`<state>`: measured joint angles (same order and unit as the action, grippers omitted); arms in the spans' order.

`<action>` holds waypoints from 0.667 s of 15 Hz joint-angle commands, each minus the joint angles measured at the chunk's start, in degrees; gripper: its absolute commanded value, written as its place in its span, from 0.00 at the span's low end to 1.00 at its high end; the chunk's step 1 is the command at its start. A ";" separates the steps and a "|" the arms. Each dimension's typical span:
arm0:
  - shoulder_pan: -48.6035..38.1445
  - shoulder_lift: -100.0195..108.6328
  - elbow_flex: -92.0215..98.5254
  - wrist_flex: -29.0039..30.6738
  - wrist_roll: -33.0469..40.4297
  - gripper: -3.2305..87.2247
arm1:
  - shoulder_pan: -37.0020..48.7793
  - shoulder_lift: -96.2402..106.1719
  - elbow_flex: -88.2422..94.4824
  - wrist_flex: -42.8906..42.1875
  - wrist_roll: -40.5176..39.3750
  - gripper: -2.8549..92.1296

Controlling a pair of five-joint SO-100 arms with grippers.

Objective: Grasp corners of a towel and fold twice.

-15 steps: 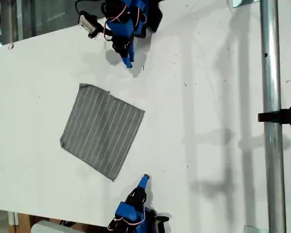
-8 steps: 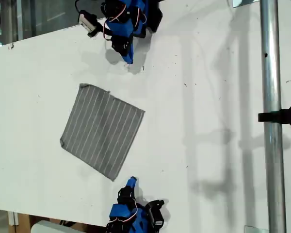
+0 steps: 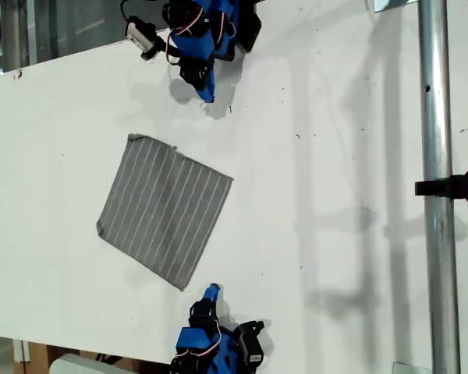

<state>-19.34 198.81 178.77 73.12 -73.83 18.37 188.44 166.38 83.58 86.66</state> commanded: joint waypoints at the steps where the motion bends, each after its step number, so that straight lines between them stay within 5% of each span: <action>1: 0.70 0.26 0.00 -0.35 -0.79 0.00 | -0.97 -0.18 -2.02 0.09 -1.05 0.03; 3: 0.70 0.26 0.00 -0.35 -0.79 0.00 | -2.20 -2.81 -5.63 -5.80 -4.66 0.03; 6: 0.70 0.26 0.00 -0.35 -0.88 0.00 | -1.93 -38.06 -29.44 -15.03 -14.85 0.03; 10: 1.23 0.26 0.00 -0.09 -1.49 0.00 | -4.66 -81.65 -75.06 -9.40 -29.44 0.03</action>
<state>-18.81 198.81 178.77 73.12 -74.71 14.85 119.71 110.39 71.81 61.17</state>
